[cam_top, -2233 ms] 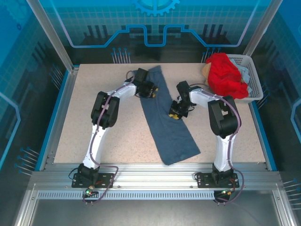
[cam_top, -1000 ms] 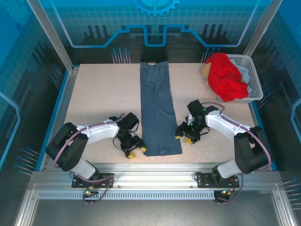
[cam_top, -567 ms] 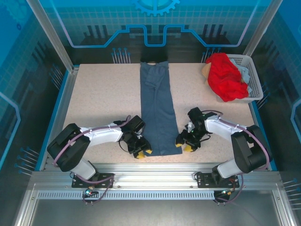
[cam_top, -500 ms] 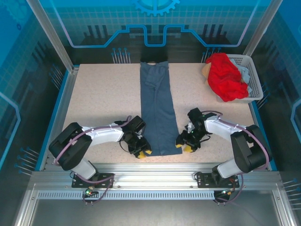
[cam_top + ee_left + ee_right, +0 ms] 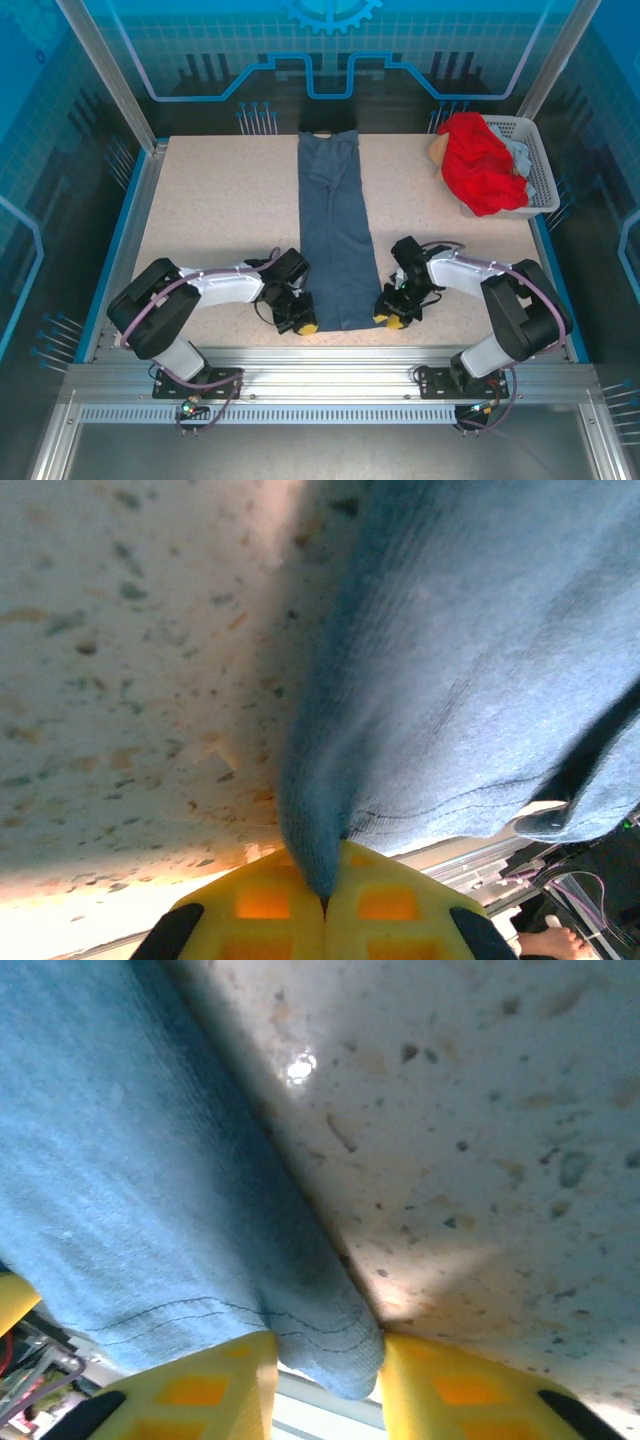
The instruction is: Fold and stack the t-shirts
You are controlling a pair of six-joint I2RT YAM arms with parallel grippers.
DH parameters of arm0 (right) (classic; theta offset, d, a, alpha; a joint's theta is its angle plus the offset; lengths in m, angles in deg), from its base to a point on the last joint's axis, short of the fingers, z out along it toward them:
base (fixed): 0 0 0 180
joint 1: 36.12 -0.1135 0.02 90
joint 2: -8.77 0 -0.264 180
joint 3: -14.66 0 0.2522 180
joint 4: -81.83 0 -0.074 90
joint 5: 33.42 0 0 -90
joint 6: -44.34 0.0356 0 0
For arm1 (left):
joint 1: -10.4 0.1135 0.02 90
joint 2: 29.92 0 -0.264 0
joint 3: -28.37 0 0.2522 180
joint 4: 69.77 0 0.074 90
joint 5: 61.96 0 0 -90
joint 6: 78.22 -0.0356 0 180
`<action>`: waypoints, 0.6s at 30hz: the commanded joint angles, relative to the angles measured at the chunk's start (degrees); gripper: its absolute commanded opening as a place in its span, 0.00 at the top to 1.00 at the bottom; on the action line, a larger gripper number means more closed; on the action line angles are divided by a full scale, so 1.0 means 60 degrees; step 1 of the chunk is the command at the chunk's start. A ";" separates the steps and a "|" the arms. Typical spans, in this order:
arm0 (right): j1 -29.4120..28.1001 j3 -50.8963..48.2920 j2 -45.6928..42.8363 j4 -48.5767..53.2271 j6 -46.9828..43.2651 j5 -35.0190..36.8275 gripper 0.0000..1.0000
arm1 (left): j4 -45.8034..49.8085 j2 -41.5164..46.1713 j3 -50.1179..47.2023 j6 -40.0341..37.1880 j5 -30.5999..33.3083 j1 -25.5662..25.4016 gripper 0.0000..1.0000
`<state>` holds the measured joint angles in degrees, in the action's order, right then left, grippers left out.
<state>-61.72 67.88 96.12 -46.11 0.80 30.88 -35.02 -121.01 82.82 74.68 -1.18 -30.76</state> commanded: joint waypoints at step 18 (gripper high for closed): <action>-0.1145 0.0796 -0.1027 0.1336 0.0430 -0.0247 1.00 | 0.1384 0.2006 -0.0661 -0.0179 -0.0053 -0.0041 1.00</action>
<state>-67.58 70.02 92.21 -43.05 4.01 31.91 -31.17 -112.62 78.80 74.41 -1.37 -30.76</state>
